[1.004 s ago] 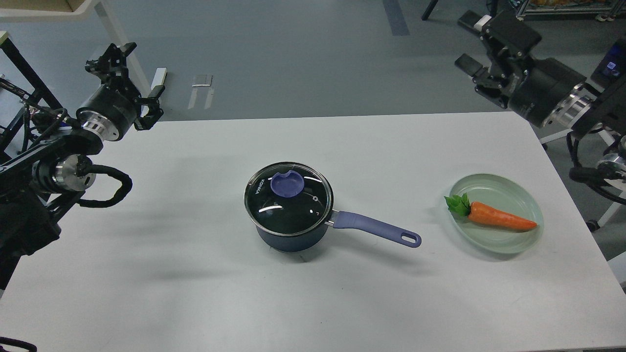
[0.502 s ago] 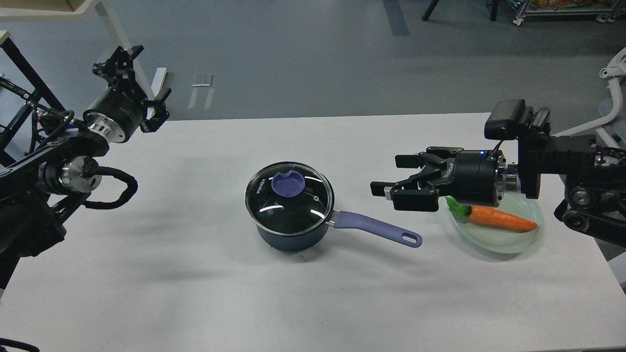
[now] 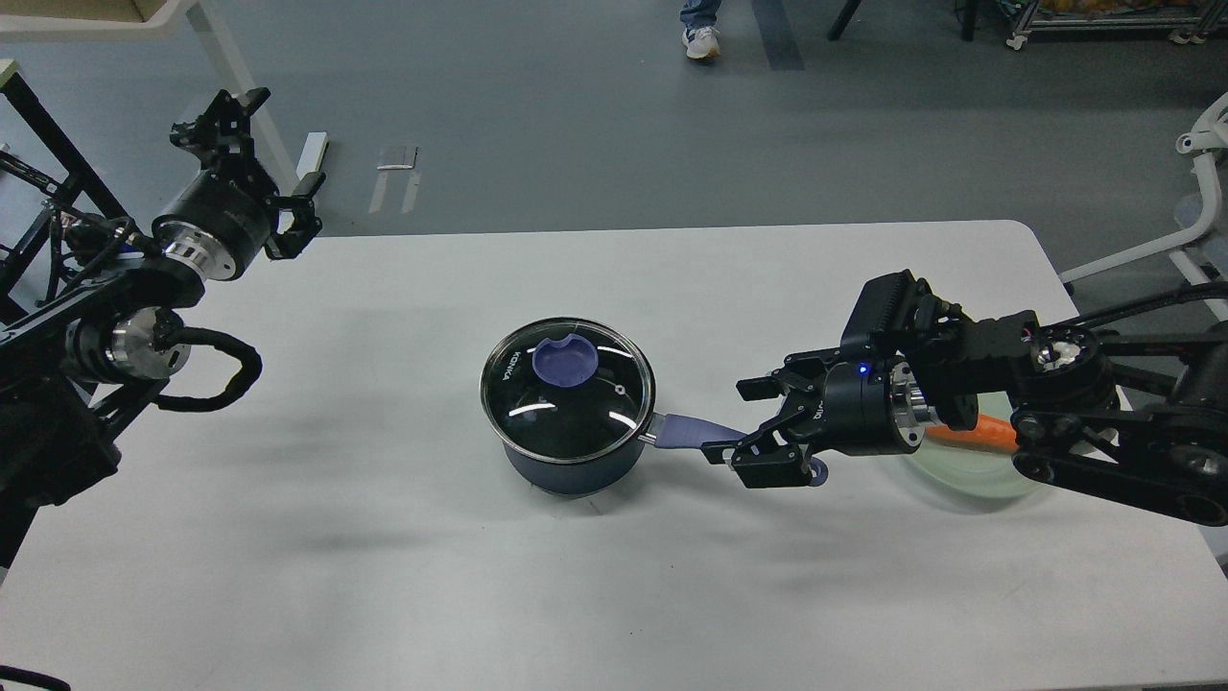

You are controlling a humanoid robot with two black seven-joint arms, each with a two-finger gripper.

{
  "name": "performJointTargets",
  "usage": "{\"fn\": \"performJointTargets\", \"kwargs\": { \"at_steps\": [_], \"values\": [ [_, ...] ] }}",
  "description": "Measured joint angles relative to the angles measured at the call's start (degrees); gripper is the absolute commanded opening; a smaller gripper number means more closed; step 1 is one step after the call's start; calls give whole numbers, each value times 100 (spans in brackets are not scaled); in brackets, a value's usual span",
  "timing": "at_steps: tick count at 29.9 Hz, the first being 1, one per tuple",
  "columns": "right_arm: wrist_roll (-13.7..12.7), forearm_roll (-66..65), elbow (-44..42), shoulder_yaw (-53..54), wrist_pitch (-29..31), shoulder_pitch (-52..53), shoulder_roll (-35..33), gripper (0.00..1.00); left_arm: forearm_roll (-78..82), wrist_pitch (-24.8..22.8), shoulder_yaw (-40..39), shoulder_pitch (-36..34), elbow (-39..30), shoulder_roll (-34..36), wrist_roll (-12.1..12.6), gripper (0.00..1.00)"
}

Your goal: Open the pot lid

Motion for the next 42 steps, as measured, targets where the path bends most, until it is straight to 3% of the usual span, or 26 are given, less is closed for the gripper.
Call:
{"fn": "performJointTargets", "kwargs": {
  "at_steps": [16,19,24,34,42],
  "values": [
    [-2,-3,-43,-239,0,-83,34,58,8,-56,0,-65,-8,47,28,100],
    [-1,-3,-44,-239,0,-83,64,41,8,-50,-3,-77,-8,48,50,100],
    [-7,-11,-48,-241,-14,-88,106,31,26,-3,-2,-89,-15,68,129,99],
    [-34,-12,-78,-241,-18,-61,106,29,962,25,214,-396,-193,94,251,99],
    [-35,-1,-61,-241,-18,-96,54,28,2990,24,282,-502,-1682,528,204,95]
  ]
}}
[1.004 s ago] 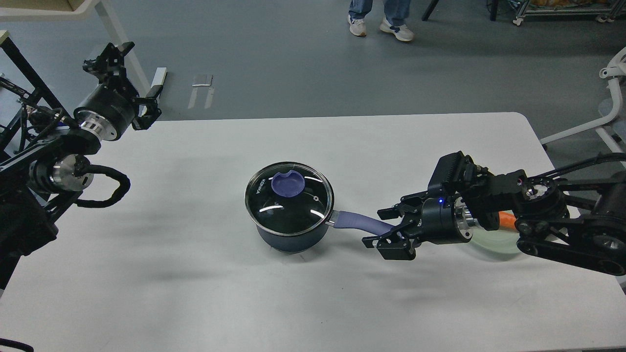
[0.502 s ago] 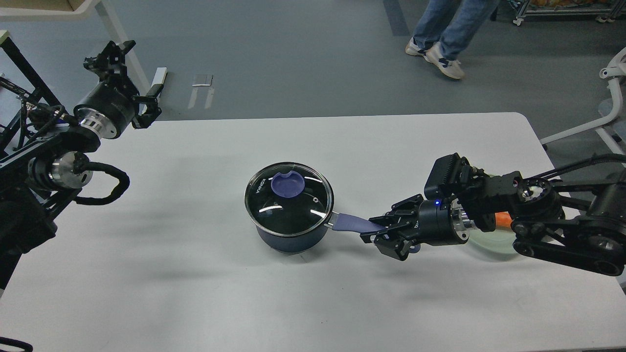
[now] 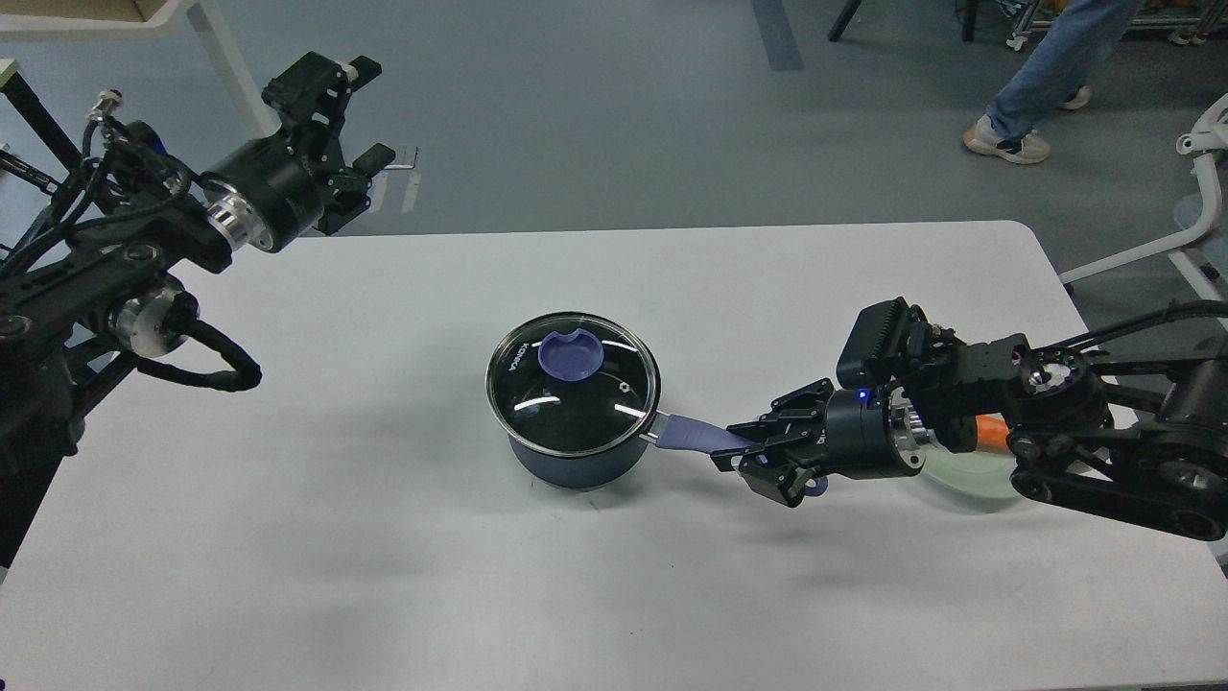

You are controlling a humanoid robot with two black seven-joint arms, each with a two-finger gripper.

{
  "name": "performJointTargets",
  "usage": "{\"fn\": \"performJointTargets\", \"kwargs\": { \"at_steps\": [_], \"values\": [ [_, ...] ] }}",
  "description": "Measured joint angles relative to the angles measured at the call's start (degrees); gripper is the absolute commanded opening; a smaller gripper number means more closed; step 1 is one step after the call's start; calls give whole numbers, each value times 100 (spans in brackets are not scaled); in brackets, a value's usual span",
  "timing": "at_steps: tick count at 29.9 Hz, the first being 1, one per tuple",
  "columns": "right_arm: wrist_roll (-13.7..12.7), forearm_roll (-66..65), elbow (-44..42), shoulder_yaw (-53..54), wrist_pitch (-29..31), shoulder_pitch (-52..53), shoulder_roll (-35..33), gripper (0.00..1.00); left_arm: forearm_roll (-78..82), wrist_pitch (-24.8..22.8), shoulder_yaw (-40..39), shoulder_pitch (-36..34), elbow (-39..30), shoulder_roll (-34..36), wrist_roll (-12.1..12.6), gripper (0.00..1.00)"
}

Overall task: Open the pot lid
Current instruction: 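Reach the left gripper over the pot and grasp the blue lid knob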

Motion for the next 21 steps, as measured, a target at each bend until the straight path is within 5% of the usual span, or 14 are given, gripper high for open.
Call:
{"fn": "performJointTargets", "kwargs": {
  "at_steps": [8,21],
  "values": [
    [8,0,2,-6,-2,-6,-3,28,3411,1,8,-8,-1361,102,25,95],
    [7,-3,-20,-5,2,39,44,28,7610,622,801,-55,-1447,-422,20,95]
  ]
}}
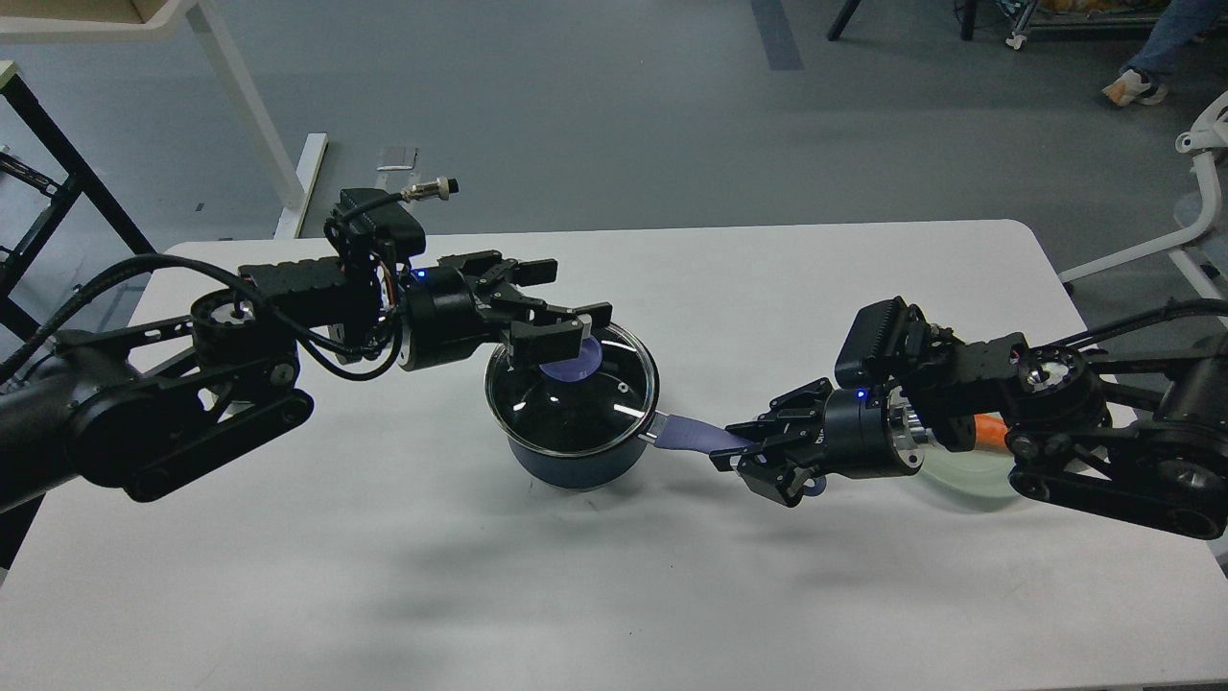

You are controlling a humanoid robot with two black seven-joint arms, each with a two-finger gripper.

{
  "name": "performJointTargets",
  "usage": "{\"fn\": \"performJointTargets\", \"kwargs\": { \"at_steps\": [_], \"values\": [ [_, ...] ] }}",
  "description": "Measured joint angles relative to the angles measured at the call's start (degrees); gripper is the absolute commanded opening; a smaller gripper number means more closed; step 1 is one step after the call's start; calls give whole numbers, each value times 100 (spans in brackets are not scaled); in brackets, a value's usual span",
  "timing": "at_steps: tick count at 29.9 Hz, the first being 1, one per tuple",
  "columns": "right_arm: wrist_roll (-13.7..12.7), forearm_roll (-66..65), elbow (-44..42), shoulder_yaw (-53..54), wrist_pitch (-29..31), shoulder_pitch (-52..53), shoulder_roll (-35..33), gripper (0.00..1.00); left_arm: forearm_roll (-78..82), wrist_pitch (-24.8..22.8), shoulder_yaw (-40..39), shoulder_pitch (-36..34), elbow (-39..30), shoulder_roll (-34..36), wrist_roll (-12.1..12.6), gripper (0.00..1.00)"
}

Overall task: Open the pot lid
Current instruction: 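Reach the left gripper over the pot and grasp the blue lid knob, then lift the glass lid off the pot with the left gripper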

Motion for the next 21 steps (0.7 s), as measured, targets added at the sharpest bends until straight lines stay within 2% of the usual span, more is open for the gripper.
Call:
{"fn": "performJointTargets", "kwargs": {
  "at_steps": [7,15,21],
  "values": [
    [0,2,-9,7,0,-37,4,28,628,269,652,-111,110,-25,-1,94],
    [7,1,-9,5,-2,-68,5,28,659,473,929,-110,322,-45,-1,89],
    [11,0,-7,5,-2,-42,8,28,662,537,1039,-110,489,-120,-6,54]
  ]
}}
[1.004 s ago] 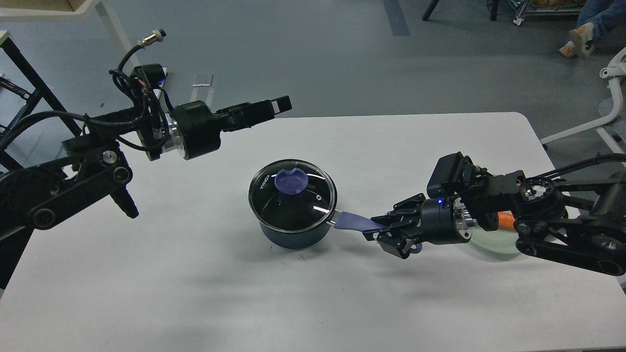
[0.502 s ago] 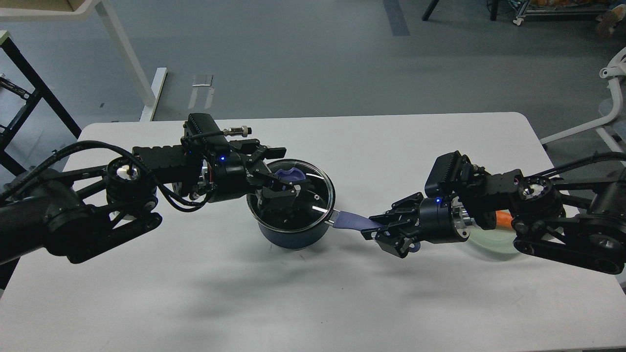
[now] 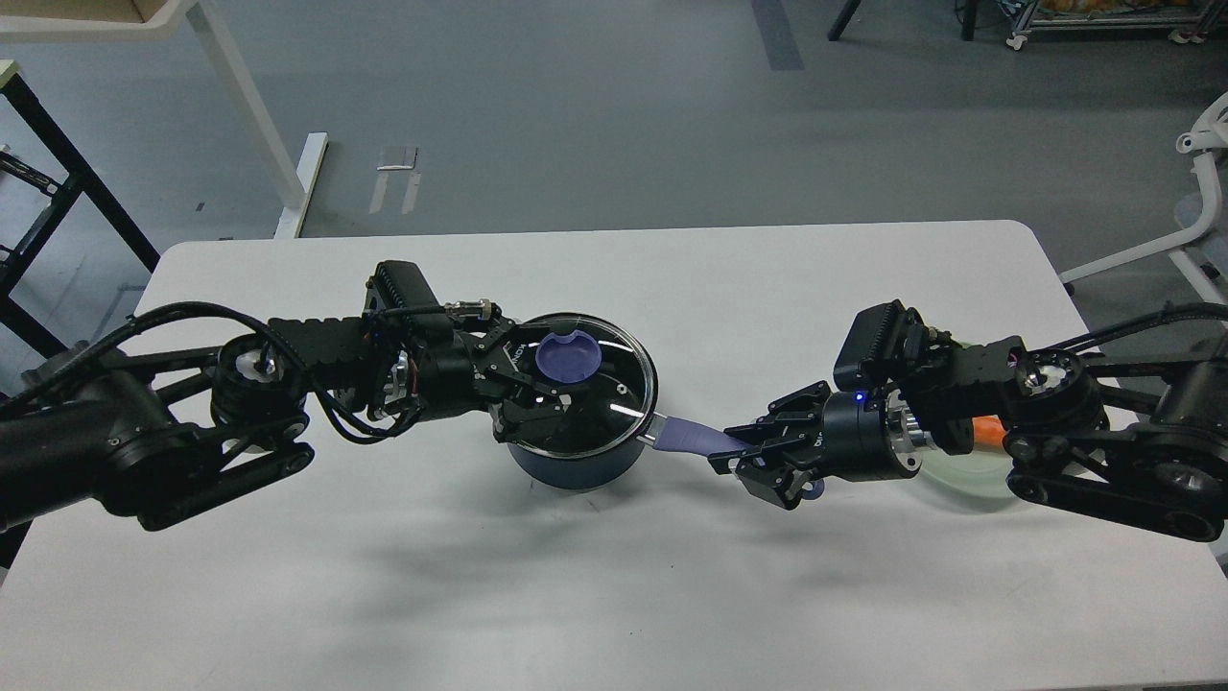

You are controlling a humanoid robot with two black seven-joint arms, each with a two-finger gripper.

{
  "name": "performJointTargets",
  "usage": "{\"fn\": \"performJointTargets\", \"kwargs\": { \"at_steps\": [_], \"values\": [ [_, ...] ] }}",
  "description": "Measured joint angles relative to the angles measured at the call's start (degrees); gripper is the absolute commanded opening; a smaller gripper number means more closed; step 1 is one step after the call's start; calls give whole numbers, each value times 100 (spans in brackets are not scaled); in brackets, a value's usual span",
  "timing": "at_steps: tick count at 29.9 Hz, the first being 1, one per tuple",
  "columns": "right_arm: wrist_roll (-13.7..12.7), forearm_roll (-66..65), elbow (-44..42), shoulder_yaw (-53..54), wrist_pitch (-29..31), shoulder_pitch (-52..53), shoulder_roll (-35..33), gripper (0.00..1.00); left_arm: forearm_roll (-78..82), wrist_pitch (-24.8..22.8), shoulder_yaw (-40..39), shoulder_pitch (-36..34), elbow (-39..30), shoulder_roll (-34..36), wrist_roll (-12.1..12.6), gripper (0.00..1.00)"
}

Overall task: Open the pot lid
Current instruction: 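Lift the glass lid off the pot with the left gripper, then lower the lid onto the table beside the pot and release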

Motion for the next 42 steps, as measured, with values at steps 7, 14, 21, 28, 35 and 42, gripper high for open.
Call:
{"fn": "performJointTargets", "kwargs": {
  "at_steps": [7,14,21,28,35,42],
  "values": [
    [0,-2,0,0,0,-17,-4,28,-27,0,23,-81,6,-25,2,41],
    [-1,-1,0,-6,0,-47,-4,28,-96,27,-16,-290,-63,36,-69,42],
    [-2,1,-69,-6,0,-24,1,28,-408,37,-25,-375,-163,1065,-424,42],
    [-4,1,-119,7,0,-31,27,28,-684,210,40,137,-170,2491,-814,42],
    [-3,1,-120,5,1,-37,68,28,-861,818,42,1297,107,2973,-974,42],
    [-2,1,-109,2,1,-51,69,28,-1007,1375,42,2114,458,2912,-974,43]
  ]
}}
